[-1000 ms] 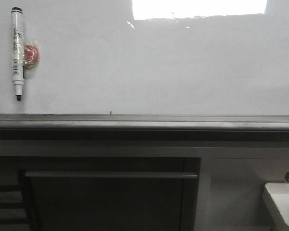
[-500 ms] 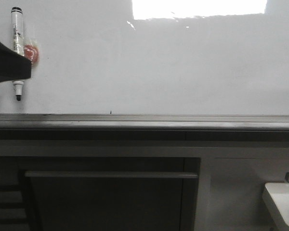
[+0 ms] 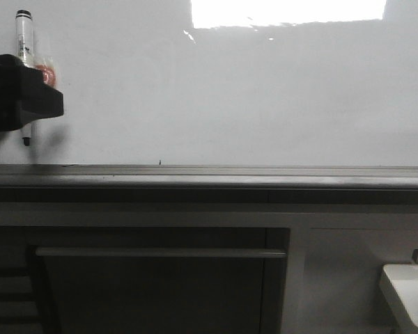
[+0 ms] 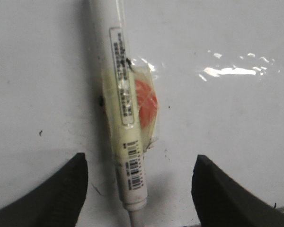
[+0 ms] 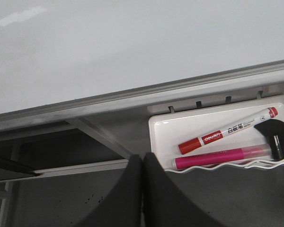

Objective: Write number 0 on whiteboard

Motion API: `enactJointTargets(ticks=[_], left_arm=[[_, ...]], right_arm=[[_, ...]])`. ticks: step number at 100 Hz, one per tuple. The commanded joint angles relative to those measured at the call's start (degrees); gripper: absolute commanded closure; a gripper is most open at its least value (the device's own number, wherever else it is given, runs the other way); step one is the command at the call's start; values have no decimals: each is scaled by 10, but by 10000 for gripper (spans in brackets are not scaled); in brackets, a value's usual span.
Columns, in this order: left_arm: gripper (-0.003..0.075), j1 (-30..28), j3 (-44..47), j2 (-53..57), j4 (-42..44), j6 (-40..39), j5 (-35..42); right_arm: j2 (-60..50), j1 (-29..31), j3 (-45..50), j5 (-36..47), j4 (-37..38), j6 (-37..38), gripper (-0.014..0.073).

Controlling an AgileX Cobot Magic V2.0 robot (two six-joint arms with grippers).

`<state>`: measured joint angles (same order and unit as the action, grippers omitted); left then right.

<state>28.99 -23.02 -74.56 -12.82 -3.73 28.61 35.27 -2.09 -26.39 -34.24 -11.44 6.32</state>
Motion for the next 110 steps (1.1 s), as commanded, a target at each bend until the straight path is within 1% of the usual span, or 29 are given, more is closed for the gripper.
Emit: enactJointTargets(ticks=[1, 11, 16, 20, 21, 23, 24, 25, 28, 30, 31, 33, 44, 50, 54, 60, 70, 72, 73, 74, 77, 81, 89, 94, 98, 102, 110], left_arm=[[302, 5, -18, 0, -3, -15, 50], [304, 5, -18, -6, -3, -19, 49], [347, 5, -18, -8, -1, -19, 49], [432, 5, -18, -9, 4, -19, 48], [466, 5, -18, -9, 4, -19, 48], [502, 5, -18, -9, 4, -19, 46], [539, 5, -18, -9, 4, -20, 46], [557, 5, -18, -9, 4, -20, 46], [647, 5, -18, -9, 4, -20, 45], [681, 5, -18, -9, 4, -20, 44], [713, 5, -18, -9, 4, -20, 44], [740, 5, -18, -9, 6, -20, 44], [741, 5, -18, -7, 29, -21, 45], [741, 5, -18, 1, 72, -21, 45], [741, 5, -18, 7, 117, -21, 45], [741, 5, -18, 25, 195, -21, 51], [741, 5, -18, 54, 359, -21, 73], [741, 5, -18, 61, 379, -21, 77], [741, 5, -18, 65, 406, -21, 79], [741, 5, -18, 66, 406, -21, 79], [741, 5, -18, 73, 441, -21, 80], [741, 5, -18, 82, 468, -21, 80], [741, 5, -18, 93, 526, -21, 79], [741, 5, -18, 95, 567, -21, 79], [741, 5, -18, 96, 603, -21, 79], [741, 5, -18, 96, 660, -21, 80], [741, 5, -18, 96, 730, -21, 80]], right_arm=[[6, -1, -22, 29, 2, -4, 649], [6, -1, -22, 29, 2, -4, 649], [6, -1, -22, 31, 2, -4, 649], [6, -1, -22, 31, 2, -4, 649], [6, -1, -22, 31, 2, -4, 649], [6, -1, -22, 31, 2, -4, 649], [6, -1, -22, 31, 2, -4, 649], [6, -1, -22, 31, 2, -4, 649], [6, -1, -22, 31, 2, -4, 649], [6, -1, -22, 31, 2, -4, 649], [6, -1, -22, 31, 2, -4, 649], [6, -1, -22, 28, 2, -4, 649], [6, -1, -29, 11, -15, -5, 649], [8, -1, -39, -15, -27, -26, 649], [9, -1, -49, -36, -45, -50, 649], [10, -3, -63, -65, -78, -109, 649], [10, -37, -85, -51, -163, -201, 628], [12, -47, -89, -47, -177, -227, 611], [13, -54, -92, -44, -197, -245, 597], [13, -54, -94, -44, -197, -254, 589], [16, -72, -100, -39, -227, -287, 554], [22, -92, -108, -35, -247, -325, 487], [38, -141, -124, -28, -258, -355, 335], [49, -169, -133, -23, -258, -371, 267], [60, -193, -138, -20, -258, -387, 237], [72, -216, -144, -15, -258, -401, 232], [95, -255, -150, 5, -258, -420, 232]])
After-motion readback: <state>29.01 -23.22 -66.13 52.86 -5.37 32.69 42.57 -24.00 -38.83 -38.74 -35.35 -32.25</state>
